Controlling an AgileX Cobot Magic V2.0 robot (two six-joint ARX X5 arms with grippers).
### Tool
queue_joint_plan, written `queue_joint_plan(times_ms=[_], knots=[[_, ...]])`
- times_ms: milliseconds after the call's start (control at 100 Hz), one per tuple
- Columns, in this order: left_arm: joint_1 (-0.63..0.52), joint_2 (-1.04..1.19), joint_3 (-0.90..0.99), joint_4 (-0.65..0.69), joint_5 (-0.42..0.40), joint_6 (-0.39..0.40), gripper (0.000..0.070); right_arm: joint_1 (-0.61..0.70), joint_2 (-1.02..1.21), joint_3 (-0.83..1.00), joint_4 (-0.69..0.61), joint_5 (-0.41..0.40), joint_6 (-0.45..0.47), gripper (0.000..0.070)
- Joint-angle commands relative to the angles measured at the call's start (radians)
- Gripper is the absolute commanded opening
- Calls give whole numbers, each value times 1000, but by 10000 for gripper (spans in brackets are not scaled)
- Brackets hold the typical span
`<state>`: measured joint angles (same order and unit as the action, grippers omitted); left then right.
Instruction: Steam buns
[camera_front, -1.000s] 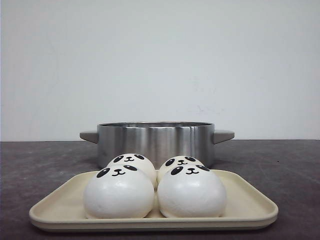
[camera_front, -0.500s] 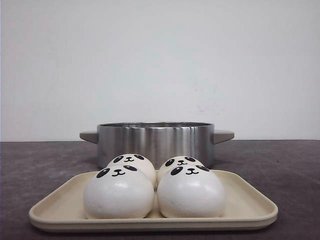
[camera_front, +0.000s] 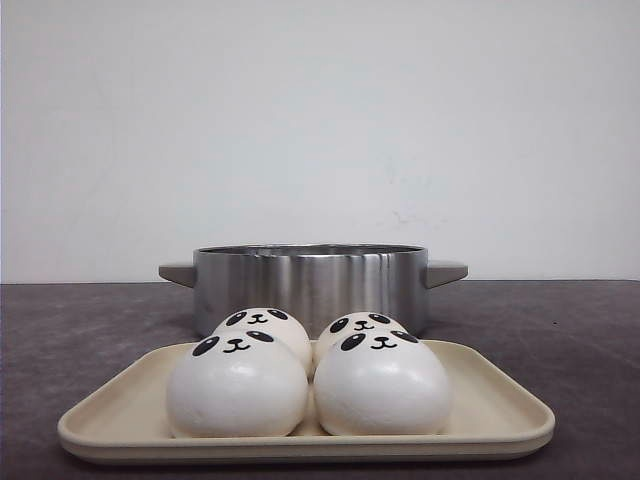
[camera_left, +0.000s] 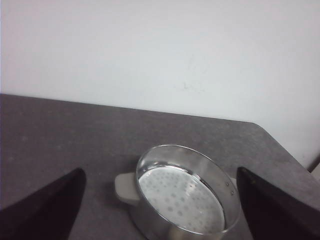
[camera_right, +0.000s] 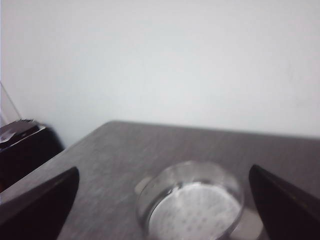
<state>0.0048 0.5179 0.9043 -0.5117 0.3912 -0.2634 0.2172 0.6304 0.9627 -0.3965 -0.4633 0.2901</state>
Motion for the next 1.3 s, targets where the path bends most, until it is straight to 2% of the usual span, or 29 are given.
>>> queue_joint_plan(times_ms=[0,220,350,480,580,730,890,1130,1220,1290], knots=[[-13,3,18,2,2,-23,585,53,74,15,-24,29,47,695],[-111,3,18,2,2,-37,585,304,327,60,-280,283,69,692],[-163,4,18,0,2,-37,585,433,479,98,-368,314,127,692],[-217,3,18,-26,2,-36,585,509,608,112,-351,315,231,683],[-264,3,18,-55,2,-36,585,532,701,113,-334,315,279,595],[-329,3,18,-78,2,-36,585,534,824,113,-302,320,280,580],[-374,3,18,-80,-1,-35,585,533,922,113,-239,393,279,580],[-405,3,18,-80,-2,-35,585,533,1022,113,-124,416,280,578],[-405,3,18,-81,-2,-35,585,533,1054,113,-114,441,280,539],[-405,3,18,-84,-2,-34,585,526,1078,113,-116,441,283,537]])
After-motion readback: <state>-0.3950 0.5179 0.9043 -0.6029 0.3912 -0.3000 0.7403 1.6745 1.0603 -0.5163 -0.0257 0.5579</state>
